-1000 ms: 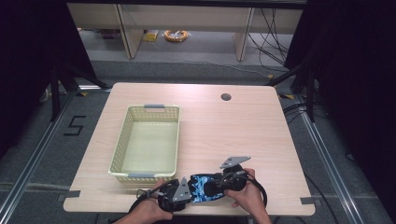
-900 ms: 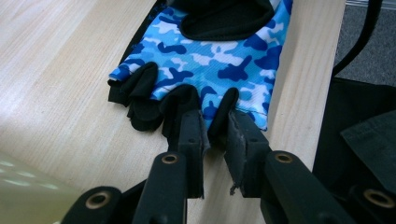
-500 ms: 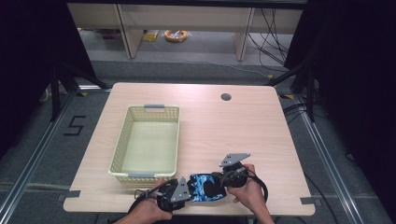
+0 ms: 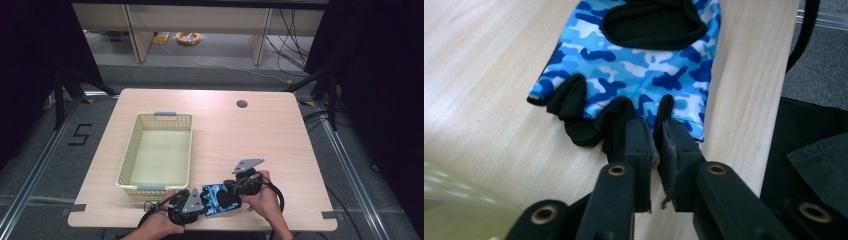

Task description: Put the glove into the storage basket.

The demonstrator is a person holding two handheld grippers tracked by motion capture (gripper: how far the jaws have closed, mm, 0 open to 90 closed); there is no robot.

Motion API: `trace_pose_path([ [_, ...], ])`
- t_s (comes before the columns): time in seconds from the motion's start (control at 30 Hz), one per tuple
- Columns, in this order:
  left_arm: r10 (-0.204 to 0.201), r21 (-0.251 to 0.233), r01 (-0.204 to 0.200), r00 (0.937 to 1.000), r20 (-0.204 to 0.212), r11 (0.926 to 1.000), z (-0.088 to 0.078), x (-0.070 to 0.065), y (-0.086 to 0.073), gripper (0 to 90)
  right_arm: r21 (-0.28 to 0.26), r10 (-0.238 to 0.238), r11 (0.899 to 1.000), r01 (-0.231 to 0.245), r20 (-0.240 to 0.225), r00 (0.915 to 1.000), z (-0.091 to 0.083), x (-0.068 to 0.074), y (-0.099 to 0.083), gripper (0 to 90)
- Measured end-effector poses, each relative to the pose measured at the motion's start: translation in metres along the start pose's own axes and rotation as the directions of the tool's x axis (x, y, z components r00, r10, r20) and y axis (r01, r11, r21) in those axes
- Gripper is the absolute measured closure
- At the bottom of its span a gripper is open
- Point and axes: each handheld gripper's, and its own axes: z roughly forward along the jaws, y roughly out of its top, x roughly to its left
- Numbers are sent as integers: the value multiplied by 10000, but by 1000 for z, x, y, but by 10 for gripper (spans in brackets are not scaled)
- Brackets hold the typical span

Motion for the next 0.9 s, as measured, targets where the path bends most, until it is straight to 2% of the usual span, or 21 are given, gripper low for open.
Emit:
trace_pose_path([
  [0.1, -119, -123, 121, 9998, 167, 9999, 2, -2, -1, 777, 256, 384, 9990, -379, -205, 9991, 5, -3, -6, 900],
  [0.17, -114, -46, 115, 9998, 184, 9999, 1, -2, -1, 765, 149, 382, 9992, -380, -136, 9992, 5, -4, -6, 891],
  [0.23, -198, -103, 201, 9995, 250, 9997, 1, -1, -1, 732, 49, 652, 9979, -651, -68, 9979, 5, -3, -7, 835],
  [0.27, -145, 20, 145, 9997, 197, 9999, 0, 0, -1, 676, -57, 899, 9959, -899, 29, 9959, 2, -3, -7, 776],
  [0.3, -226, 16, 226, 9995, 241, 9997, -1, 1, -2, 676, -57, 899, 9959, -899, 29, 9959, 2, -3, -7, 776],
  [0.33, -304, -73, 306, 9993, 220, 9995, -3, 2, -3, 660, -183, 1107, 9937, -1104, 190, 9937, -9, -2, -8, 726],
  [0.37, -263, -86, 264, 9995, 186, 9996, -5, 3, -4, 660, -183, 1107, 9937, -1104, 190, 9937, -9, -2, -8, 726],
  [0.4, -392, -194, 396, 9990, 202, 9990, -7, 3, -5, 635, -314, 1057, 9940, -1049, 237, 9941, -13, -3, -10, 715],
  [0.47, -298, -113, 298, 9996, 0, 9995, -12, 8, -6, 629, -719, 1454, 9872, -1422, 423, 9885, -22, -4, -15, 688],
  [0.5, -505, -228, 507, 9987, 85, 9985, -12, 8, -7, 621, -811, 1698, 9829, -1651, 547, 9840, -27, -6, -20, 675],
  [0.53, -433, -135, 433, 9991, 27, 9990, -14, 10, -8, 609, -831, 2111, 9750, -2061, 574, 9758, -31, -11, -29, 665],
  [0.6, -474, -45, 474, 9989, 42, 9989, -13, 10, -8, 601, -784, 2227, 9728, -2179, 584, 9731, -32, -13, -33, 656],
  [0.63, -493, -97, 494, 9987, 104, 9987, -11, 10, -9, 580, -861, 2749, 9588, -2709, 388, 9607, -32, -15, -40, 646],
  [0.67, -335, -9, 335, 9993, 145, 9994, -9, 8, -8, 566, -536, 2790, 9592, -2777, 197, 9601, -34, -17, -42, 643],
  [0.7, -335, -9, 335, 9993, 145, 9994, -9, 8, -8, 553, -536, 2790, 9592, -2777, 197, 9601, -34, -17, -42, 643],
  [0.73, -331, 155, 330, 9994, 109, 9993, -8, 7, -8, 553, -589, 2903, 9557, -2883, 277, 9565, -34, -16, -44, 641],
  [0.77, -283, 120, 282, 9995, 116, 9995, -6, 7, -8, 548, -501, 2929, 9552, -2918, 148, 9560, -32, -16, -45, 641],
  [0.8, -333, 150, 331, 9994, 121, 9993, -5, 7, -7, 545, -495, 2965, 9543, -2949, 282, 9546, -32, -15, -45, 638],
  [0.83, -284, 190, 281, 9994, 181, 9994, -5, 7, -7, 538, -421, 2995, 9534, -2987, 119, 9540, -31, -14, -45, 633],
  [0.87, -367, 174, 365, 9993, 122, 9992, -3, 6, -6, 533, -424, 3043, 9520, -3033, 191, 9524, -31, -14, -45, 630],
  [0.9, -250, 188, 248, 9996, 96, 9995, -2, 7, -6, 527, -454, 3106, 9497, -3099, 90, 9505, -27, -15, -45, 630],
])
